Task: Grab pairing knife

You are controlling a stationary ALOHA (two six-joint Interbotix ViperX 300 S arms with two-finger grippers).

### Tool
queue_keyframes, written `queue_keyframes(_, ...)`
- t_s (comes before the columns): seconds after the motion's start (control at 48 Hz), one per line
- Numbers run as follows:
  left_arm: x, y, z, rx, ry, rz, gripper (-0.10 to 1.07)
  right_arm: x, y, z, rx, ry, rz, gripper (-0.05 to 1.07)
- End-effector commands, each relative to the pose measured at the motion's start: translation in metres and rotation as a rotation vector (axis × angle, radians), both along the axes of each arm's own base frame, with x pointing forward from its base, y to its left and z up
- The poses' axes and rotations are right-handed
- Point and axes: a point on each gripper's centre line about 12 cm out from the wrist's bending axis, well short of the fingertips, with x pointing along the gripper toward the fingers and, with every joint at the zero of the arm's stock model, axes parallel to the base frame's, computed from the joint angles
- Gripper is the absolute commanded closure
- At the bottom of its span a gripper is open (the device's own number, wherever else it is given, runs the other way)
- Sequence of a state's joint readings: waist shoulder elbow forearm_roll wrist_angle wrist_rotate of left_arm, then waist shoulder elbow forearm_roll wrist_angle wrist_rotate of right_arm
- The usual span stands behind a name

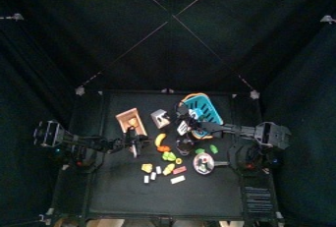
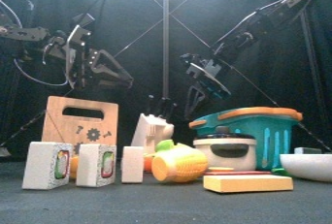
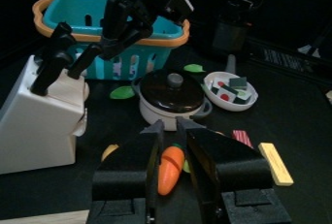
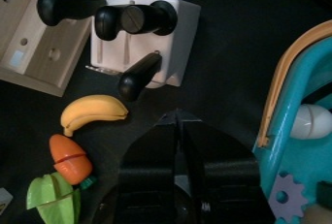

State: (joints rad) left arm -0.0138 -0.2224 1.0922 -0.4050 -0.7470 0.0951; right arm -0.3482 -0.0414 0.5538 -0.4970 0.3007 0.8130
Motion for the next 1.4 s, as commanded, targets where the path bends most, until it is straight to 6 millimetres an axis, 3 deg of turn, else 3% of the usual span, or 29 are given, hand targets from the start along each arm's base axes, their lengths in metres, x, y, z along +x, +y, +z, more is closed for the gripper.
queue_keyframes(0.0, 0.004, -0.001, 0.005, 0.003, -0.018, -0.004, 0.34, 0.002, 0.003, 0.022, -0.034, -0.055, 0.020, 0.69)
queue_keyframes(0.208, 0.005, -0.001, 0.006, 0.003, -0.023, -0.004, 0.34, -0.002, 0.019, 0.032, -0.071, -0.066, 0.074, 0.64)
queue_keyframes(0.542, 0.006, -0.001, 0.005, 0.001, -0.020, -0.002, 0.34, 0.012, 0.030, 0.046, -0.055, -0.115, 0.092, 0.35)
queue_keyframes(0.708, 0.007, -0.001, 0.002, 0.001, -0.011, -0.002, 0.34, 0.017, 0.028, 0.052, -0.033, -0.119, 0.064, 0.28)
queue_keyframes(1.0, 0.008, -0.001, 0.001, 0.001, -0.006, -0.003, 0.34, 0.023, 0.021, 0.064, -0.063, 0.001, -0.003, 0.23)
queue_keyframes(1.375, 0.008, -0.001, 0.001, 0.001, -0.006, -0.002, 0.34, 0.048, 0.017, 0.048, -0.069, 0.024, 0.014, 0.23)
